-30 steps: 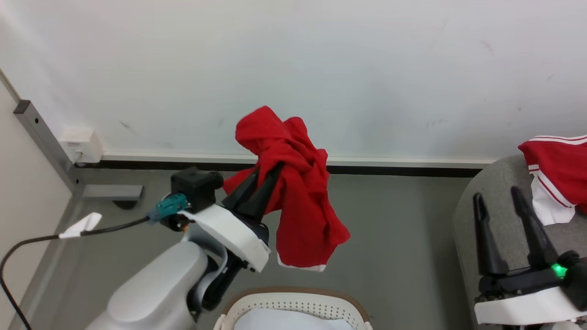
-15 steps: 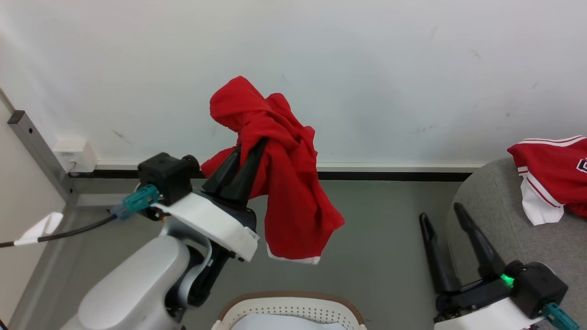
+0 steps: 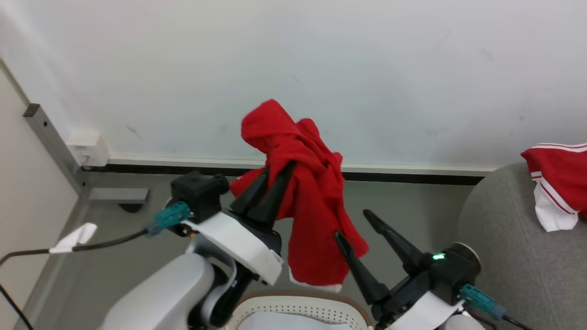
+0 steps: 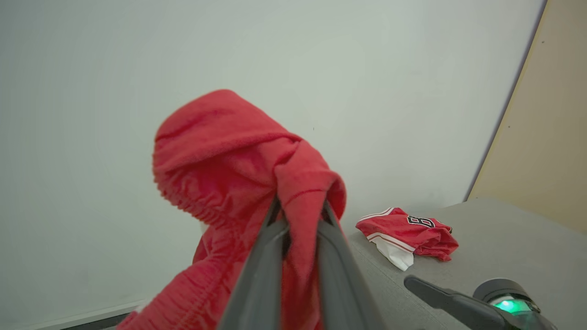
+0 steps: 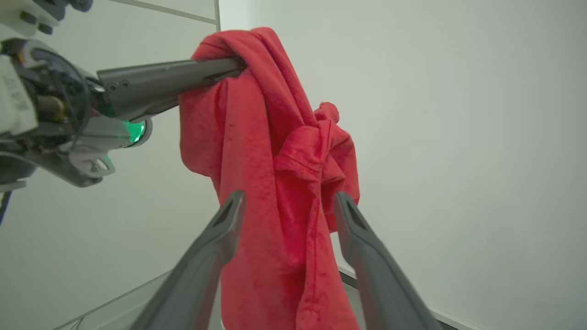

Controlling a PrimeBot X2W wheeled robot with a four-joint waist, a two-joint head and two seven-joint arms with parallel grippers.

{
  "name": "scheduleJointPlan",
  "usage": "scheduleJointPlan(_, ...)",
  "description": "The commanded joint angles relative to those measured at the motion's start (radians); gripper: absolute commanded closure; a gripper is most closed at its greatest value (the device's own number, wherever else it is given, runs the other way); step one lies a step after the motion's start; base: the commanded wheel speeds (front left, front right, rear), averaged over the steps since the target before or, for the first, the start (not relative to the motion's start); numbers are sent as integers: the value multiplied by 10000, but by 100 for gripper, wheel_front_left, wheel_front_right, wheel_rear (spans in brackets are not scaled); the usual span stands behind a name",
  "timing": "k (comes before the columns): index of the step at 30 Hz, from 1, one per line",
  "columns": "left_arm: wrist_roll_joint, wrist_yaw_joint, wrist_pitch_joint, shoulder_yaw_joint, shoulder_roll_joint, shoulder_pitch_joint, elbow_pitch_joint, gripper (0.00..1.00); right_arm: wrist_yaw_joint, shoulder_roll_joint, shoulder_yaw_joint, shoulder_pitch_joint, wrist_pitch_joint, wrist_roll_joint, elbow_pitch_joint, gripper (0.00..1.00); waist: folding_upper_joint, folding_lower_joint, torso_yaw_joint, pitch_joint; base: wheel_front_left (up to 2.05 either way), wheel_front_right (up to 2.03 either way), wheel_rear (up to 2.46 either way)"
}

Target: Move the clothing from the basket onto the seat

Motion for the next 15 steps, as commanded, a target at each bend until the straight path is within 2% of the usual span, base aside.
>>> scheduleJointPlan(1, 54, -64, -10, -77, -118, 156, 44, 100, -22, 39, 285, -210, 70, 172, 232, 0, -1, -1, 190, -71, 0, 0, 0)
scheduleJointPlan(8, 107, -388, 129, -687, -635, 224, 238, 100, -24, 231, 1080, -692, 40, 686, 1335, 0, -1, -1, 747, -309, 0, 0, 0)
scheduleJointPlan(15, 71, -553, 290, -1222, -1052, 377, 128, 100, -24, 550, 1383, -963, -154, 929, 2954, 0, -1, -1, 1261, -533, 0, 0, 0)
